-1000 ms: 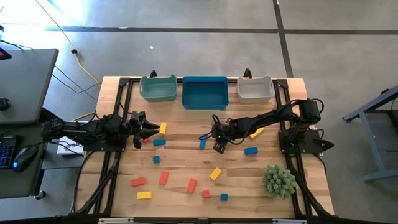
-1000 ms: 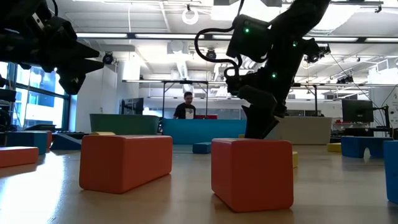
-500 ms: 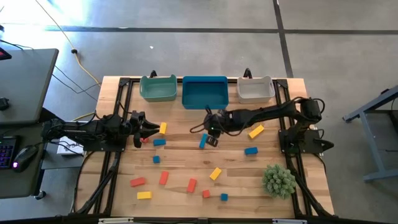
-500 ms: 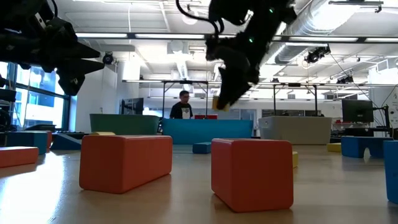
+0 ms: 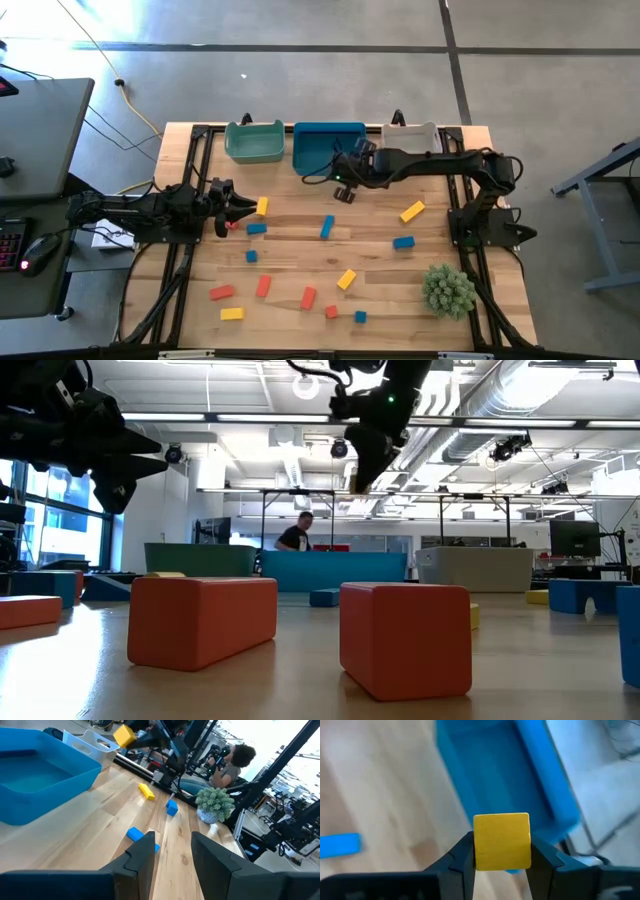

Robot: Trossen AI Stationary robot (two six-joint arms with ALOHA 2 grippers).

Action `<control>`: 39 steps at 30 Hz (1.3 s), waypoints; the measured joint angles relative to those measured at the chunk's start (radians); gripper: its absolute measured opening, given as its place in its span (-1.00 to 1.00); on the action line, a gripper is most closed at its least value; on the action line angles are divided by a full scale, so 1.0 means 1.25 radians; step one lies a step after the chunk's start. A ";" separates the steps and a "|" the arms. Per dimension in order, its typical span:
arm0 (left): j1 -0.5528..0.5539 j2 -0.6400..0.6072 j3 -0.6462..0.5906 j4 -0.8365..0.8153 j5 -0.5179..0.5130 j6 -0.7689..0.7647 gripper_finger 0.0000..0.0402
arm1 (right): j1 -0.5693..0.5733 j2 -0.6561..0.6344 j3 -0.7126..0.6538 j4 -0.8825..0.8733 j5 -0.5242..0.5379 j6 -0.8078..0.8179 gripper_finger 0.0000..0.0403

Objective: Sort & place blocks by color
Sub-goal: Put the yellow block into the white bin

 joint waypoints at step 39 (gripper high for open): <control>0.000 0.000 0.000 0.029 -0.210 -0.056 -0.42 | -0.662 -0.034 -0.044 -0.190 -0.271 0.090 -0.47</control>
